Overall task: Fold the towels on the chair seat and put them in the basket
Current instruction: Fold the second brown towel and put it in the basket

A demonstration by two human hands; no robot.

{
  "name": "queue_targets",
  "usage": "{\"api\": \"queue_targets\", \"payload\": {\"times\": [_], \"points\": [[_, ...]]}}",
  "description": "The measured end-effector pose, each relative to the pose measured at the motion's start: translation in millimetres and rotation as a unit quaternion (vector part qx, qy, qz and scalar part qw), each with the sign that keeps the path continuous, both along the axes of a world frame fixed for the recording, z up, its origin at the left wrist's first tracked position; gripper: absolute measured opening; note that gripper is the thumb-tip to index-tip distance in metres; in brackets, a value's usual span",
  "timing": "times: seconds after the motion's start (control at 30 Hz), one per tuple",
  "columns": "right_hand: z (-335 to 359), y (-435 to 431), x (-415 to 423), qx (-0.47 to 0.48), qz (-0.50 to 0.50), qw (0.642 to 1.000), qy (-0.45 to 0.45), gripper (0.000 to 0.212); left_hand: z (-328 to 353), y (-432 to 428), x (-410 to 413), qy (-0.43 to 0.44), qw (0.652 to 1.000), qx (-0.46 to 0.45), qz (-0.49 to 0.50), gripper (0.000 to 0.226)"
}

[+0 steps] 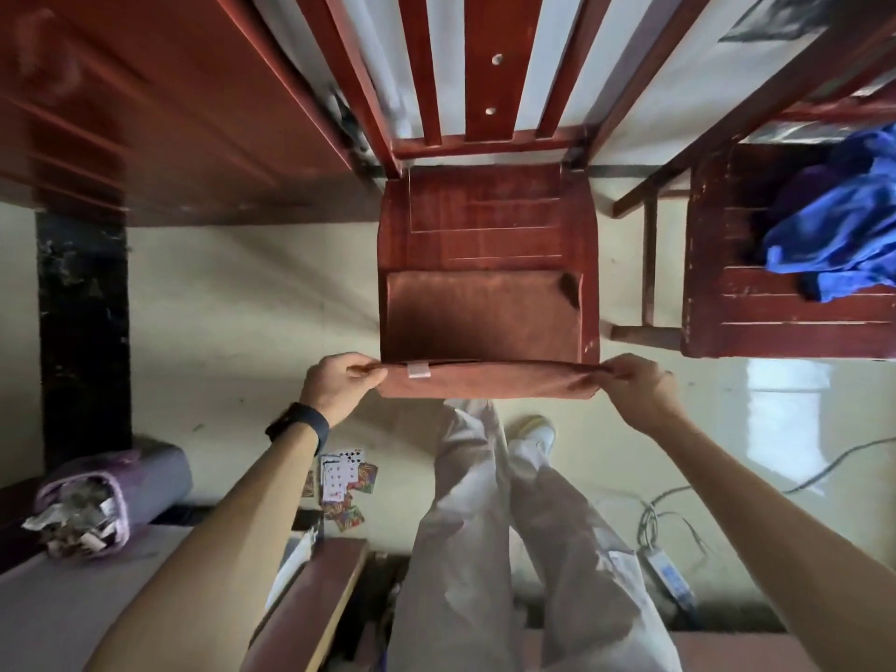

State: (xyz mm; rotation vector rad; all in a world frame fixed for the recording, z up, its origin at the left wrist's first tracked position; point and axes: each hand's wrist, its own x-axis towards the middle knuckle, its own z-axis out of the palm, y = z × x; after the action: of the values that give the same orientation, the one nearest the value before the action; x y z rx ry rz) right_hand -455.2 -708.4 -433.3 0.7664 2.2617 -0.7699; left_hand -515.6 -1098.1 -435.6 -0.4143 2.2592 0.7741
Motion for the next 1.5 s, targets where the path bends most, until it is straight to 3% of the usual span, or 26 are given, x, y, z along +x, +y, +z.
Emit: {"api": "queue_targets", "payload": {"times": [0.13, 0.3, 0.47, 0.7, 1.0, 1.13, 1.2, 1.27, 1.37, 1.43, 1.5], "points": [[-29, 2, -37, -0.042, -0.106, 0.993, 0.03, 0.013, -39, 0, -38, 0.003, 0.989, 0.086, 0.124, 0.012], [-71, 2, -76, -0.013, -0.124, 0.991, 0.049, 0.02, -89, 14, -73, 0.032, 0.982, 0.084, 0.169, 0.006], [-101, 6, -103, -0.019, -0.145, 0.986, 0.076, 0.015, -112, 23, -103, 0.05, 0.965, 0.119, 0.226, 0.006], [-119, 7, -117, -0.003, -0.129, 0.99, 0.057, 0.019, -132, 28, -119, 0.054, 0.989, 0.034, 0.133, 0.009], [-129, -2, -124, 0.037, -0.134, 0.988, 0.06, 0.025, -139, 39, -126, 0.07, 0.993, -0.067, 0.074, 0.01], [-134, -9, -124, 0.07, -0.134, 0.986, 0.07, 0.025, -134, 44, -119, 0.129, 0.978, -0.149, -0.07, 0.015], [-133, -17, -120, 0.096, -0.136, 0.981, 0.098, 0.027, -133, 48, -114, 0.182, 0.955, -0.19, -0.14, 0.032], [-131, -30, -108, 0.158, -0.107, 0.97, 0.15, 0.035, -131, 56, -106, 0.248, 0.935, -0.204, -0.151, 0.045], [-125, -62, -83, 0.184, 0.039, 0.955, 0.229, 0.04, -133, 79, -77, 0.329, 0.914, -0.136, -0.194, 0.041], [-133, -76, -67, 0.151, 0.145, 0.953, 0.221, 0.047, -142, 90, -57, 0.296, 0.923, -0.121, -0.214, 0.045], [-150, -70, -61, 0.157, 0.206, 0.952, 0.163, 0.059, -159, 87, -44, 0.216, 0.943, -0.16, -0.196, 0.06]]}}
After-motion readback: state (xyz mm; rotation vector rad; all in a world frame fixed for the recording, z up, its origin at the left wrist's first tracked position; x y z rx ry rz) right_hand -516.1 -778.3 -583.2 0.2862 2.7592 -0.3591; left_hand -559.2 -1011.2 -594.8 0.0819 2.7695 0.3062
